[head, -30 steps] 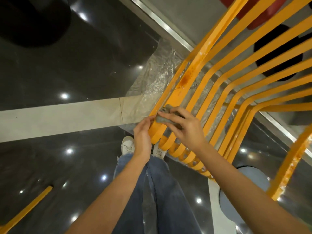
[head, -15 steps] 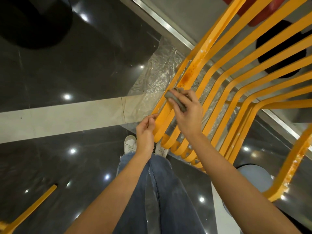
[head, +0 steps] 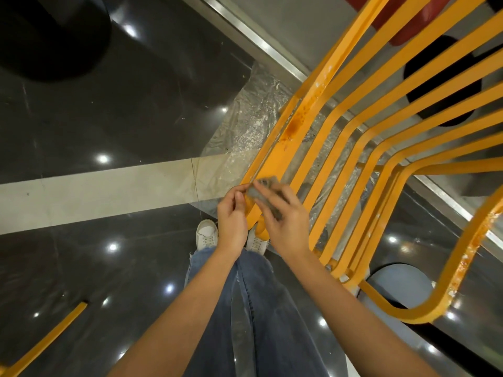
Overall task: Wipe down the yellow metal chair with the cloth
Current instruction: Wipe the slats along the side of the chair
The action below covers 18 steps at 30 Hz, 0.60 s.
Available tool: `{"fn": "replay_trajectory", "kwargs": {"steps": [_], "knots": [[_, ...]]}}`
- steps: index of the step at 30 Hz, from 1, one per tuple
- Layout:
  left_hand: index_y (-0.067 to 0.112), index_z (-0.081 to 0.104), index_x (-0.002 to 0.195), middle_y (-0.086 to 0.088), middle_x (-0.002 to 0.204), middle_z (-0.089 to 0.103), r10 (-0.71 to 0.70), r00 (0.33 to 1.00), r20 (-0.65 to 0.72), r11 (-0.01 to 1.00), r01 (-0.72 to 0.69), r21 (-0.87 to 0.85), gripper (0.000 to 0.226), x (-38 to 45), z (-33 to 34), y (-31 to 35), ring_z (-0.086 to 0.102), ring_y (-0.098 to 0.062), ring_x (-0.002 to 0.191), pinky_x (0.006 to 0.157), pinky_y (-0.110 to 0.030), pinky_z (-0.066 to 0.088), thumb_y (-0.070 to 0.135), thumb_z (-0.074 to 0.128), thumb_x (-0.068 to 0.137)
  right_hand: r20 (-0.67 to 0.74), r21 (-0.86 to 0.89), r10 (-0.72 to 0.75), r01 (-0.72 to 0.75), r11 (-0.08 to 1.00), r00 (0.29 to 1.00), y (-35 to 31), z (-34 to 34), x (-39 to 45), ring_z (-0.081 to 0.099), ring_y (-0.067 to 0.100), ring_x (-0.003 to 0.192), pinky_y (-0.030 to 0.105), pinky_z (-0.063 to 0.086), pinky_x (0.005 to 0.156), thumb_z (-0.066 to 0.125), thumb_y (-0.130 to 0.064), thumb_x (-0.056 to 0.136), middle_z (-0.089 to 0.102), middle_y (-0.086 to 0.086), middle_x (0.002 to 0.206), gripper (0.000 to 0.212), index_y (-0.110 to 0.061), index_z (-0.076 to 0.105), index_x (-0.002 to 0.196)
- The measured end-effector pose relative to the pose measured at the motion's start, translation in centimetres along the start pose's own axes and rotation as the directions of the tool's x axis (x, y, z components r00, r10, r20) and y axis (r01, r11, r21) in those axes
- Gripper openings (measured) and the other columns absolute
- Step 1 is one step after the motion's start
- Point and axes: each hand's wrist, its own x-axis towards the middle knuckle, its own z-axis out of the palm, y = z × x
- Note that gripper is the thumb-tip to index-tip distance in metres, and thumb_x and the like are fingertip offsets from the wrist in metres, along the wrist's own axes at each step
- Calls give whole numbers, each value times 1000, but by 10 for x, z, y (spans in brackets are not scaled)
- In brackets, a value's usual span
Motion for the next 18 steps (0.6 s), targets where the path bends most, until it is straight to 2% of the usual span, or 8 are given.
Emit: {"fn": "replay_trajectory", "kwargs": {"steps": [2, 4, 6, 8, 10, 12, 15, 18], "knots": [[8, 65, 111, -8, 110, 68, 19, 1000, -16, 999, -18, 27, 30, 0, 1, 1, 62, -23, 109, 100, -42, 48, 12, 36, 105, -75, 95, 103, -95, 991, 992, 1, 0, -12, 57, -2, 92, 29, 52, 69, 66, -17, 95, 62, -1, 102, 29, -17, 68, 123], [7, 64, 115, -11, 114, 67, 27, 999, -21, 997, -25, 74, 32, 1, 3, -4, 61, -26, 111, 101, -49, 46, 19, 36, 105, -212, 240, 424, -374, 896, 880, 5, 12, 5, 58, 1, 81, 35, 50, 66, 64, -32, 95, 64, -1, 91, 23, -14, 73, 106], [19, 62, 117, -8, 116, 65, 56, 998, -34, 991, -51, 123, 35, 0, 3, -9, 58, -28, 114, 101, -52, 44, 36, 36, 102, -133, 501, 777, -635, 589, 615, 9, 23, 36, 67, 17, 98, 46, 56, 84, 62, -46, 93, 72, 5, 102, 40, -11, 72, 109], [36, 57, 113, -3, 120, 60, 64, 997, -48, 984, -55, 169, 32, -2, 1, -13, 52, -30, 117, 102, -55, 42, 52, 36, 95, 251, 707, 883, -698, 112, 397, 18, 21, 69, 67, 27, 98, 48, 56, 89, 57, -43, 97, 71, 9, 104, 41, -9, 69, 115], [37, 49, 115, -3, 125, 53, 62, 996, -58, 985, -52, 166, 27, -3, -1, -11, 47, -29, 122, 107, -54, 38, 49, 38, 93, 522, 745, 770, -636, -203, 366, 22, 12, 89, 67, 24, 81, 39, 57, 74, 46, -43, 102, 70, 5, 88, 38, -12, 67, 104], [28, 43, 124, -4, 129, 47, 78, 995, -54, 984, -69, 166, 33, -4, 0, -6, 44, -25, 126, 110, -51, 36, 42, 38, 93, 603, 721, 691, -643, -257, 400, 20, 11, 81, 64, 20, 71, 36, 55, 68, 40, -43, 104, 68, 3, 76, 40, -14, 66, 96], [30, 37, 129, -2, 130, 43, 91, 995, -46, 983, -82, 164, 37, -3, 1, -5, 43, -25, 127, 109, -50, 38, 40, 37, 94, 664, 607, 664, -767, -210, 344, 14, 22, 52, 64, 25, 88, 40, 51, 85, 40, -41, 104, 69, 9, 95, 41, -10, 68, 106], [31, 36, 130, -3, 131, 43, 92, 994, -58, 984, -81, 161, 37, -3, 2, -6, 45, -25, 126, 108, -51, 40, 39, 37, 94, 640, 624, 684, -756, -196, 351, 20, 17, 73, 64, 24, 81, 39, 52, 82, 41, -37, 105, 67, 10, 89, 40, -10, 68, 93]]}}
